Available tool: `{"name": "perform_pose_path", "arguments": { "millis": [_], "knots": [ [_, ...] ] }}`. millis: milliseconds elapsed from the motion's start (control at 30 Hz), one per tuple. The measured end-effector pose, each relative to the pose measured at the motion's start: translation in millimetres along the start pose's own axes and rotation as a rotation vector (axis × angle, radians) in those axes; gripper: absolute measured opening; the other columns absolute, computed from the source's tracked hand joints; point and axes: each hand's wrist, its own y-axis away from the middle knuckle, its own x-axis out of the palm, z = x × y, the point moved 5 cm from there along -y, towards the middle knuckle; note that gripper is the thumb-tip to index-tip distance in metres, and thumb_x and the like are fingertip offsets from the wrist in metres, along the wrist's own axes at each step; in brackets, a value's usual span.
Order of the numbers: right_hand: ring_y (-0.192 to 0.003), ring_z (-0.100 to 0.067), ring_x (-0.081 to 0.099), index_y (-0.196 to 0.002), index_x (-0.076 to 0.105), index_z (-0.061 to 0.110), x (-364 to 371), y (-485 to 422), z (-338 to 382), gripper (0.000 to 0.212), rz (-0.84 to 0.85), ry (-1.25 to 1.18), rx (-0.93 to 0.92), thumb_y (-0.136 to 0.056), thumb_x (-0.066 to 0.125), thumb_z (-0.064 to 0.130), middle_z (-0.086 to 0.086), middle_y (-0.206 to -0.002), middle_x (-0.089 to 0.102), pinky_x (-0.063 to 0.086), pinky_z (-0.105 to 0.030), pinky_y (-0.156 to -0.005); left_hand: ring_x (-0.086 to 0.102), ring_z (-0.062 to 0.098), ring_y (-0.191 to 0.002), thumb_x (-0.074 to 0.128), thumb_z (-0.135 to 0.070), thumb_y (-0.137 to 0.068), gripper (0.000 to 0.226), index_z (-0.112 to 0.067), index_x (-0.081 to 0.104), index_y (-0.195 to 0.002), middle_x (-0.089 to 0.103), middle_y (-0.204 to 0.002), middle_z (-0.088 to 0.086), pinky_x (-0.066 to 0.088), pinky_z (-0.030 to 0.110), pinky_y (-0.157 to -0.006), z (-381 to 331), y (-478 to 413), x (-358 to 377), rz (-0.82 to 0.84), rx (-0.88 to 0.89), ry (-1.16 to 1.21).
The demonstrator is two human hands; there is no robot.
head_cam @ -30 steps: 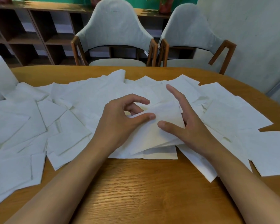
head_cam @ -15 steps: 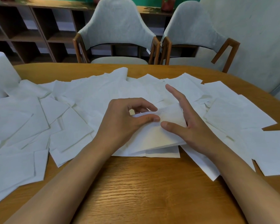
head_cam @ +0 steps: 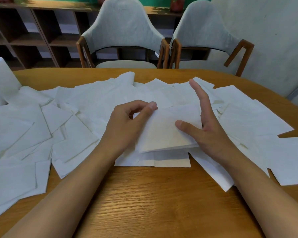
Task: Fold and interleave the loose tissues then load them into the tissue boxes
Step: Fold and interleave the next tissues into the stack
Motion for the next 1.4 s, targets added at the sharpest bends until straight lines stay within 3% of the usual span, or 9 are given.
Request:
{"name": "perform_pose_path", "arguments": {
  "millis": [167,300,400,600,733,800,900,1167,1400],
  "knots": [
    [-0.115,0.04,0.021,-0.151,0.02,0.05,-2.1,-0.4,2.3,0.077,0.002,-0.023,0.006,-0.093,0.066,0.029,0.058,-0.134,0.017,0.027,0.011,-0.085,0.067,0.0,-0.104,0.07,-0.036,-0.098,0.015,-0.033,0.078,-0.109,0.073,-0.112,-0.023,0.058,0.029,-0.084,-0.9,2.2,2.1,0.059,-0.031,0.099],
    [-0.124,0.024,0.036,-0.143,0.039,0.057,2.7,3.5,4.5,0.056,0.141,-0.046,0.045,-0.094,0.059,0.041,0.052,-0.138,0.032,0.044,-0.006,-0.091,0.063,-0.005,-0.106,0.07,-0.037,-0.098,0.014,-0.038,0.077,-0.11,0.069,-0.112,-0.03,0.059,0.029,-0.088,3.8,-0.8,-2.5,0.003,-0.01,0.009],
    [-0.119,0.02,0.044,-0.129,0.062,0.047,2.0,5.2,2.7,0.037,0.157,-0.033,0.045,-0.094,0.06,0.037,0.041,-0.13,0.053,0.039,0.0,-0.087,0.063,-0.005,-0.107,0.07,-0.035,-0.098,0.015,-0.038,0.076,-0.111,0.067,-0.112,-0.034,0.059,0.027,-0.085,-0.7,-1.0,-1.5,0.06,0.026,0.009],
    [-0.121,0.019,0.043,-0.127,0.065,0.049,-8.7,1.9,-9.5,0.038,0.054,0.017,0.068,-0.097,0.064,0.025,0.032,-0.137,0.053,0.04,0.001,-0.088,0.058,0.0,-0.112,0.074,-0.039,-0.095,0.032,-0.039,0.066,-0.126,0.06,-0.125,-0.024,0.057,0.021,-0.089,-0.2,0.6,1.8,-0.043,0.13,-0.152],
    [-0.121,0.023,0.041,-0.128,0.063,0.048,-19.0,-2.4,-14.5,0.042,-0.043,0.039,0.072,-0.098,0.063,0.019,0.042,-0.131,0.052,0.036,0.004,-0.09,0.056,0.006,-0.078,0.081,-0.039,-0.088,0.026,-0.028,0.062,-0.103,0.059,-0.089,-0.013,0.04,0.012,-0.065,-17.6,10.1,3.8,-0.06,0.365,-0.375],
    [-0.117,0.028,0.04,-0.128,0.063,0.047,-20.7,-3.7,-15.7,0.042,-0.071,0.05,0.072,-0.098,0.063,0.017,0.043,-0.128,0.051,0.033,0.007,-0.087,0.056,0.009,-0.064,0.079,-0.044,-0.088,0.024,-0.03,0.061,-0.082,0.056,-0.064,-0.013,0.038,0.017,-0.058,-17.7,12.1,8.2,0.078,0.327,-0.417],
    [-0.117,0.029,0.039,-0.128,0.062,0.046,-20.4,-3.4,-15.5,0.043,-0.082,0.062,0.062,-0.098,0.062,0.016,0.041,-0.129,0.051,0.032,0.008,-0.086,0.055,0.007,-0.06,0.074,-0.055,-0.087,0.039,-0.031,0.057,-0.062,0.055,-0.056,-0.013,0.033,0.017,-0.057,-11.0,15.4,16.1,0.246,0.237,-0.62],
    [-0.117,0.028,0.04,-0.131,0.064,0.041,-16.0,1.3,-11.3,0.042,-0.064,0.065,0.04,-0.098,0.062,0.015,0.038,-0.129,0.052,0.031,0.008,-0.088,0.058,0.007,-0.073,0.072,-0.074,-0.077,0.046,-0.029,0.061,-0.076,0.062,-0.073,-0.012,0.047,0.027,-0.062,-4.9,34.0,16.3,0.309,0.085,-0.766],
    [-0.121,0.024,0.042,-0.13,0.065,0.04,-14.6,2.6,-7.6,0.043,-0.07,0.063,0.013,-0.097,0.062,0.012,0.041,-0.127,0.056,0.032,0.006,-0.091,0.059,0.005,-0.082,0.071,-0.066,-0.085,0.035,-0.032,0.062,-0.089,0.061,-0.081,-0.013,0.053,0.031,-0.071,-2.1,66.6,11.7,0.084,-0.064,-0.737]
  ]
}}
